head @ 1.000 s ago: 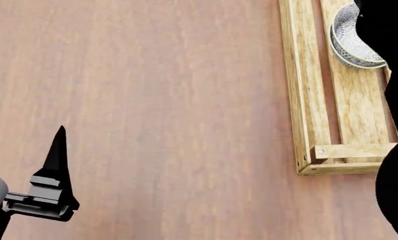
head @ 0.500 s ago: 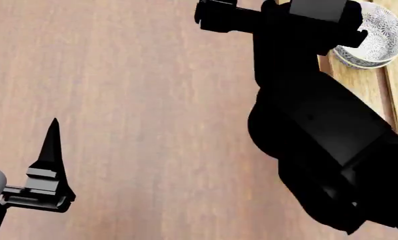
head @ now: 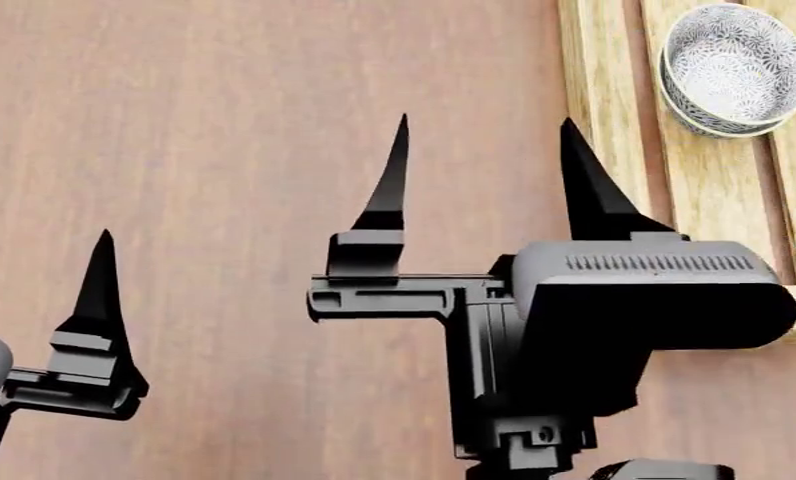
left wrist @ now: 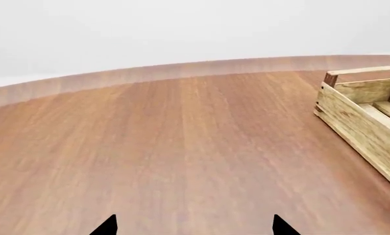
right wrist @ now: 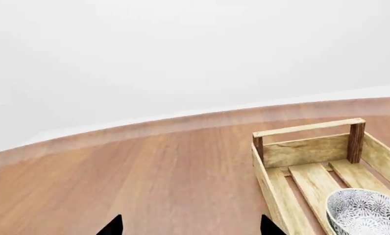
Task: Stack the right bowl on the left bowl and place them in the tray.
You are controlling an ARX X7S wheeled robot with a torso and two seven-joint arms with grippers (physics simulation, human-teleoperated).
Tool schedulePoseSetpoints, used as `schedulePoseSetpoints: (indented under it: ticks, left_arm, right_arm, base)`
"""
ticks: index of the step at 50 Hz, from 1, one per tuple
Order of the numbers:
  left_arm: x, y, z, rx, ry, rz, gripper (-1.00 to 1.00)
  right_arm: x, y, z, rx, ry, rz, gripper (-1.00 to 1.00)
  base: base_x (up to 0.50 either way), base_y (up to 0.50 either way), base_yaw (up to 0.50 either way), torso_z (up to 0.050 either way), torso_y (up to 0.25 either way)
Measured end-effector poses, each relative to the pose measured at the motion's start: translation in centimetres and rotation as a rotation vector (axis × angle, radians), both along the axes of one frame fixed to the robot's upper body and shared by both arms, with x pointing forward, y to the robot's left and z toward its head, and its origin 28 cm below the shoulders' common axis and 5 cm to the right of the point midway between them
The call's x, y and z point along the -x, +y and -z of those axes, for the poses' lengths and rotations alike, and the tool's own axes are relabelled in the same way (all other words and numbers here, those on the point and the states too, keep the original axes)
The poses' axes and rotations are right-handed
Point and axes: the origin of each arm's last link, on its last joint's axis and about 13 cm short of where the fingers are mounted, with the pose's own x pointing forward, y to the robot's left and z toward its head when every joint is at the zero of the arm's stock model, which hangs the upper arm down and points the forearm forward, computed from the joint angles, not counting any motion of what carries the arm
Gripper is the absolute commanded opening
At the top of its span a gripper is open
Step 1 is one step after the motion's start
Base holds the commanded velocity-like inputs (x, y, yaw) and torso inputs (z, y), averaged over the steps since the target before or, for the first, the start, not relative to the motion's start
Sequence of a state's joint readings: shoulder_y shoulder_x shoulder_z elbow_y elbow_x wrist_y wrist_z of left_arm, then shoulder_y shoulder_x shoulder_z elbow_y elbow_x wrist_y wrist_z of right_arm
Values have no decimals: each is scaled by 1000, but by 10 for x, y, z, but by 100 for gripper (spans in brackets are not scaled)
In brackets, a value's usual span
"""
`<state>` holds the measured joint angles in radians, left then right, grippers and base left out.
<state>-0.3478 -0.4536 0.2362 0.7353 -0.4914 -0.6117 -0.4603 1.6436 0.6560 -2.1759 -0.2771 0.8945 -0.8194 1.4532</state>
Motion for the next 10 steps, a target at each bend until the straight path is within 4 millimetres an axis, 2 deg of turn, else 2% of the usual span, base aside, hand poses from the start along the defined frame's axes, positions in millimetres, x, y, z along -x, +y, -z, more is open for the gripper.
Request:
schedulePoseSetpoints:
  ticks: [10]
  left_arm:
    - [0, 0, -1, -5, -4, 0, 100]
  right_arm:
    - [14, 1, 16, 7, -31, 14, 100]
  base:
    - [0, 0, 0, 0, 0]
